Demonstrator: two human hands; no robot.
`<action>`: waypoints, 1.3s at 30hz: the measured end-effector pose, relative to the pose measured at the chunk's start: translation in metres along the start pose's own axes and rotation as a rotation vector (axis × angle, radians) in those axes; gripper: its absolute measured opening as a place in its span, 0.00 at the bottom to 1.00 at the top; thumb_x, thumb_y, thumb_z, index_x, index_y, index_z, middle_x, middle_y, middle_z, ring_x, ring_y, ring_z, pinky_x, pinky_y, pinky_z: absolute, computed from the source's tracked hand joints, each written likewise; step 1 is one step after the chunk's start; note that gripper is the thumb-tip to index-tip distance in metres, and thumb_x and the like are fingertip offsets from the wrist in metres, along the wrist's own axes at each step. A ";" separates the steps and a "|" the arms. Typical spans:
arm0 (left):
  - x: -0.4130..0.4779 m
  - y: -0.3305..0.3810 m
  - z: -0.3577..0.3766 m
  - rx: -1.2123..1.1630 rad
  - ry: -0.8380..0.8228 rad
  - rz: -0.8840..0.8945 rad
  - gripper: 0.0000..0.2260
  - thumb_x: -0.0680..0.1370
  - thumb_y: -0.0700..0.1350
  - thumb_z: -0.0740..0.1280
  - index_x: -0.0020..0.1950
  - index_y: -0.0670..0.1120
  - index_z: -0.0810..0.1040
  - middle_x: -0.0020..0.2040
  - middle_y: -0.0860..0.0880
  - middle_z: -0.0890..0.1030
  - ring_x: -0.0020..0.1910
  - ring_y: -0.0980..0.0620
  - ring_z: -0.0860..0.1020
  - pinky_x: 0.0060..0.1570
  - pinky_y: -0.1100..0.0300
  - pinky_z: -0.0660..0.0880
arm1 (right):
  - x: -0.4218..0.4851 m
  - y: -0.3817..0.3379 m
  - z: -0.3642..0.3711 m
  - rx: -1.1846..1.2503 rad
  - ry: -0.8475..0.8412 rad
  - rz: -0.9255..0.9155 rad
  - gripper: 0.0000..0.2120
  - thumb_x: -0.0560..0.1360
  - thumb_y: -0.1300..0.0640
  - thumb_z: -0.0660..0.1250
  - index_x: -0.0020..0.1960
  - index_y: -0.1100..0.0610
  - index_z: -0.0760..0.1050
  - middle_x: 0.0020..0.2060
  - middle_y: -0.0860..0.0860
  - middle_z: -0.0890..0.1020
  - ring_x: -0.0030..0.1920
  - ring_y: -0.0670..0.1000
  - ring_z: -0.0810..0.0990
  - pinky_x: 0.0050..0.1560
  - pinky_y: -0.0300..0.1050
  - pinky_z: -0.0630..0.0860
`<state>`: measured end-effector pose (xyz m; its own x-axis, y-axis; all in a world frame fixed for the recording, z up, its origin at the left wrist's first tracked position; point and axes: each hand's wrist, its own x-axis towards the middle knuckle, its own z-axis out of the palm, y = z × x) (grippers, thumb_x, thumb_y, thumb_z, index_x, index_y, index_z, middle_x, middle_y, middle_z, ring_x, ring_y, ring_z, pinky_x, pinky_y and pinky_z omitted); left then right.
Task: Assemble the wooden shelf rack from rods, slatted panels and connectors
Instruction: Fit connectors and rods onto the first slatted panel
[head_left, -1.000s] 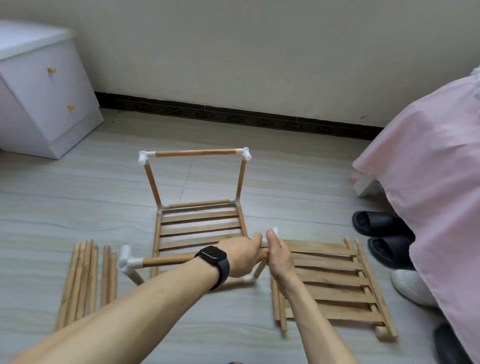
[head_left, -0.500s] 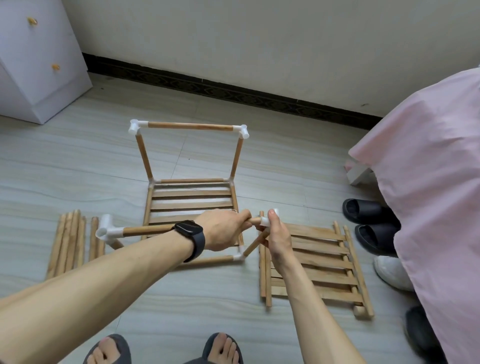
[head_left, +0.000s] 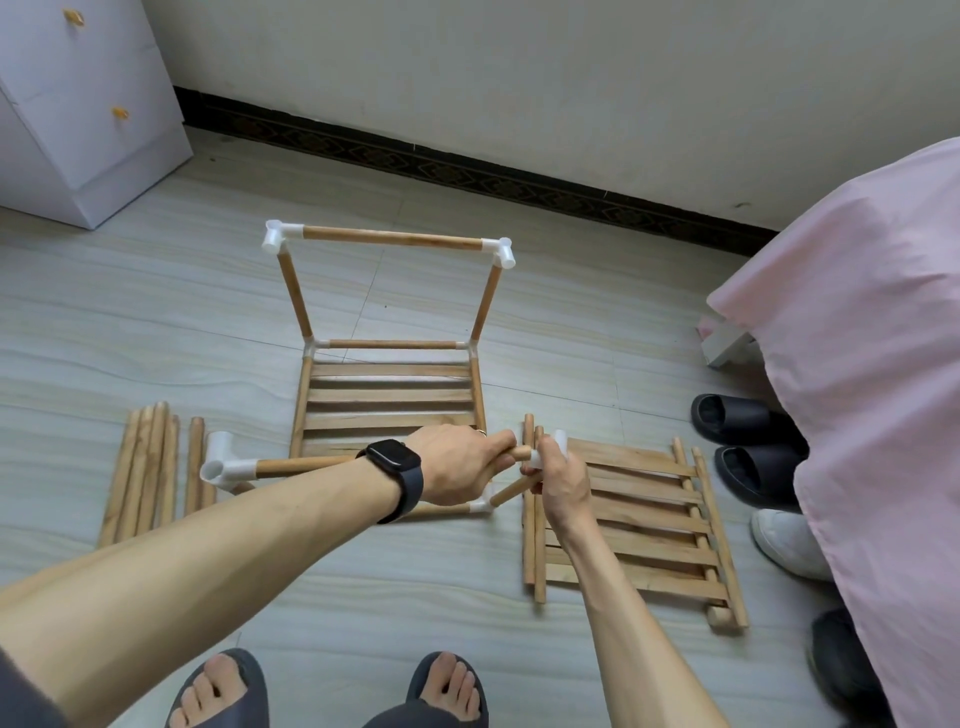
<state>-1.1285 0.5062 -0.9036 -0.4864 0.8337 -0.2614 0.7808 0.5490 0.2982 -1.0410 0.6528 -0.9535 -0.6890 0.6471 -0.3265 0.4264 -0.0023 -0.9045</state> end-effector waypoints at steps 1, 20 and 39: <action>-0.001 0.000 0.001 -0.013 0.003 0.003 0.14 0.86 0.57 0.49 0.59 0.50 0.67 0.46 0.47 0.80 0.40 0.44 0.73 0.39 0.52 0.70 | 0.001 -0.002 -0.002 -0.020 -0.019 -0.009 0.23 0.60 0.37 0.59 0.32 0.57 0.76 0.30 0.51 0.79 0.36 0.52 0.74 0.40 0.49 0.71; -0.003 0.000 0.005 -0.018 0.013 0.010 0.17 0.84 0.61 0.50 0.59 0.51 0.71 0.46 0.44 0.81 0.44 0.40 0.78 0.37 0.53 0.69 | -0.003 -0.006 0.024 0.100 -0.002 0.047 0.15 0.67 0.46 0.59 0.25 0.52 0.73 0.49 0.52 0.73 0.55 0.52 0.67 0.50 0.45 0.76; -0.161 -0.150 -0.018 -0.349 0.421 -0.769 0.20 0.80 0.57 0.64 0.69 0.49 0.72 0.63 0.46 0.76 0.64 0.44 0.73 0.62 0.48 0.71 | -0.020 -0.014 0.019 -0.051 0.038 -0.031 0.17 0.72 0.42 0.65 0.32 0.53 0.72 0.39 0.51 0.75 0.42 0.53 0.73 0.42 0.50 0.67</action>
<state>-1.1742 0.2904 -0.8892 -0.9742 0.1507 -0.1682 0.0583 0.8875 0.4571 -1.0448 0.6256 -0.9394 -0.6799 0.6747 -0.2873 0.4354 0.0562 -0.8985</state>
